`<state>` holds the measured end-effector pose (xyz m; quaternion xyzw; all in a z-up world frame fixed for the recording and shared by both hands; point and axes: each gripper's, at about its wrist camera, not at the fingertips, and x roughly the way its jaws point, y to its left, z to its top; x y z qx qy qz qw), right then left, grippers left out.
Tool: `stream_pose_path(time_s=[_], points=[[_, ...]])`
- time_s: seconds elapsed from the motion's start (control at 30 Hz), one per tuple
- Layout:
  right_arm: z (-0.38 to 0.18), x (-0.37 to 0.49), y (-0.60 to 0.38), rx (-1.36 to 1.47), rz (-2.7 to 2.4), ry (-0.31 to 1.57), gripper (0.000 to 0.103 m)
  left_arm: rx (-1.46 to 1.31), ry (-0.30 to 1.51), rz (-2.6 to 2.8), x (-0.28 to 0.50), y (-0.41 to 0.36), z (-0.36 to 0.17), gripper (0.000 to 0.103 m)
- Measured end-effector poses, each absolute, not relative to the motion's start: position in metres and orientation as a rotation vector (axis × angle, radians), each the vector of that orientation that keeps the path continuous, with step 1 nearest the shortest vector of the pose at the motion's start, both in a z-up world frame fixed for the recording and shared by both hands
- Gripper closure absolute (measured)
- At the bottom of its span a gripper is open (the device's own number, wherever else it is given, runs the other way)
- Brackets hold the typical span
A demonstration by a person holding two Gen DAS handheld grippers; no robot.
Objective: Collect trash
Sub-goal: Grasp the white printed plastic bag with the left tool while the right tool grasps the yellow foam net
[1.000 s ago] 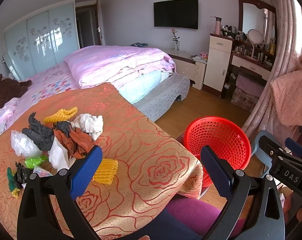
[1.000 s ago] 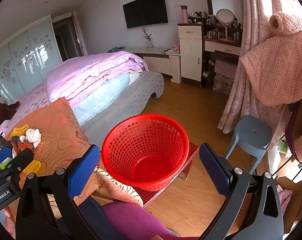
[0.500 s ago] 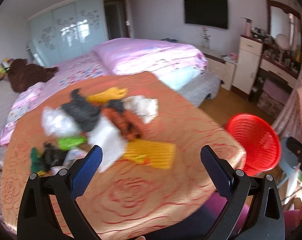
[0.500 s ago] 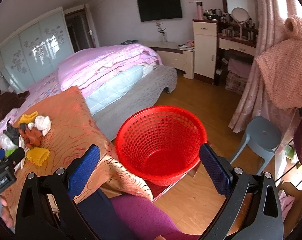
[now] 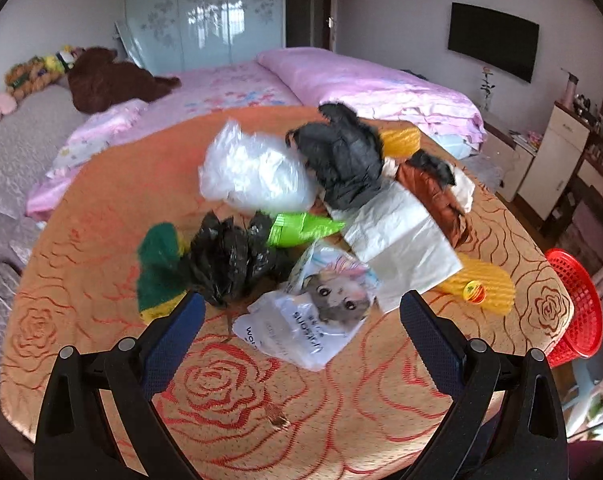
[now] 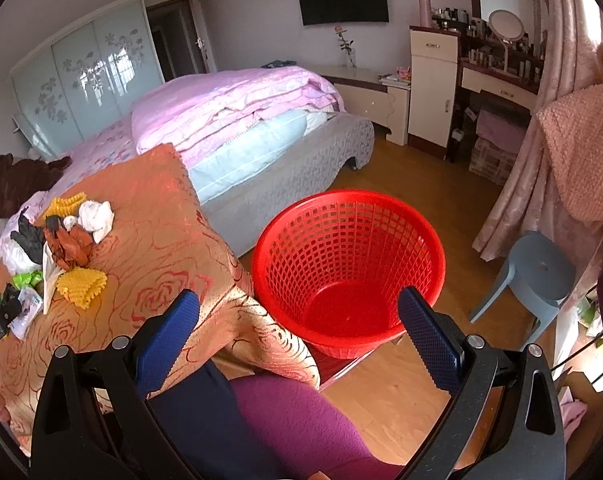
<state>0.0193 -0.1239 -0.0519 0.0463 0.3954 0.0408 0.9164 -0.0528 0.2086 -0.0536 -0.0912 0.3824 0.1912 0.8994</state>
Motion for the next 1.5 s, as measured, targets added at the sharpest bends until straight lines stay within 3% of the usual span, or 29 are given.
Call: stream_pose_path(time_s=[0.07, 0.13, 0.23, 0.53, 1.0, 1.17, 1.3, 1.5], points=[[-0.053, 0.02, -0.124, 0.094, 0.084, 0.817, 0.007, -0.204, 0.799, 0.387, -0.052, 0.214, -0.057, 0.011], [-0.053, 0.02, -0.124, 0.093, 0.084, 0.816, 0.007, -0.214, 0.807, 0.374, -0.053, 0.219, -0.06, 0.03], [-0.055, 0.022, -0.121, 0.076, 0.09, 0.821, 0.007, -0.244, 0.822, 0.33, -0.053, 0.223, -0.065, 0.047], [-0.055, 0.044, -0.064, -0.061, 0.384, 0.838, 0.007, -0.211, 0.815, 0.279, -0.056, 0.216, -0.063, 0.066], [-0.06, 0.06, 0.055, -0.276, 0.781, 0.755, 0.007, -0.232, 0.736, 0.285, -0.065, 0.224, -0.024, 0.068], [-0.067, 0.071, 0.068, -0.291, 0.843, 0.816, 0.023, -0.235, 0.729, 0.286, -0.066, 0.225, -0.023, 0.068], [-0.075, 0.073, 0.076, -0.325, 0.871, 0.852, 0.046, -0.24, 0.734, 0.286, -0.065, 0.226, -0.026, 0.068], [-0.073, 0.064, 0.078, -0.339, 0.89, 0.847, 0.068, -0.244, 0.733, 0.287, -0.067, 0.227, -0.028, 0.068]])
